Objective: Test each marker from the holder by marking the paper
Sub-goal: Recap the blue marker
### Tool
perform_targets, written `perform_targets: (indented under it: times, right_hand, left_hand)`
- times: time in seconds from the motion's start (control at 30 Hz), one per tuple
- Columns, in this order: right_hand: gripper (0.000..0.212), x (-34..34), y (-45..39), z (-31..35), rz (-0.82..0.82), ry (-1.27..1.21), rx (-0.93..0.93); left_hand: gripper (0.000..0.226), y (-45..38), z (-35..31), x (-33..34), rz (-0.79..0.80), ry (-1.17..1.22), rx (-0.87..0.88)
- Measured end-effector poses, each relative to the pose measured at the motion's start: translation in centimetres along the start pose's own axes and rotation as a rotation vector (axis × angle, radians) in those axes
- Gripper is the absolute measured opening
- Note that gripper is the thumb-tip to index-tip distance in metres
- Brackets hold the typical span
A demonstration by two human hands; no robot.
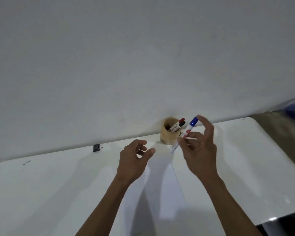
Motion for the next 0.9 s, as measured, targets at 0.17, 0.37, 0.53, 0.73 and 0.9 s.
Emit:
perform_targets:
  times: [0.17, 0.37, 0.53, 0.73, 0.9]
  right_hand:
    - [0.054, -0.5, -6.9, -1.7, -0.167, -0.081, -0.074]
    - [0.041, 1.0, -11.5, -4.7, -0.120, -0.080, -0.058]
    - [0.033, 1.9, -12.2, -7.2, -0.053, -0.016, -0.021]
    - [0.017, 2.6, -12.3, -8.7, -0.058, 0.043, -0.045]
    - [0.012, 3.1, -12.4, -9.2, -0.027, 0.085, -0.026]
  left_hand:
    - [0.060, -4.4, -1.4, 5.2, -0.018, -0.069, 0.045]
    - [0.085, -8.2, -1.3, 9.8, 0.013, -0.093, -0.012]
    - [0.073, -8.5, -1.1, 11.4, -0.047, -0.047, 0.060]
    - [0.066, -8.4, -1.6, 11.1, -0.074, -0.054, 0.117]
    - [0.060, -8.5, -1.2, 11.4, -0.093, -0.039, 0.122]
Point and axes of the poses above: each hand's wrist, its own y-axis away from the middle knuckle, its own x-axis out of the palm, z = x × y, the point moved 1 cm from there along -y, towards the middle knuckle
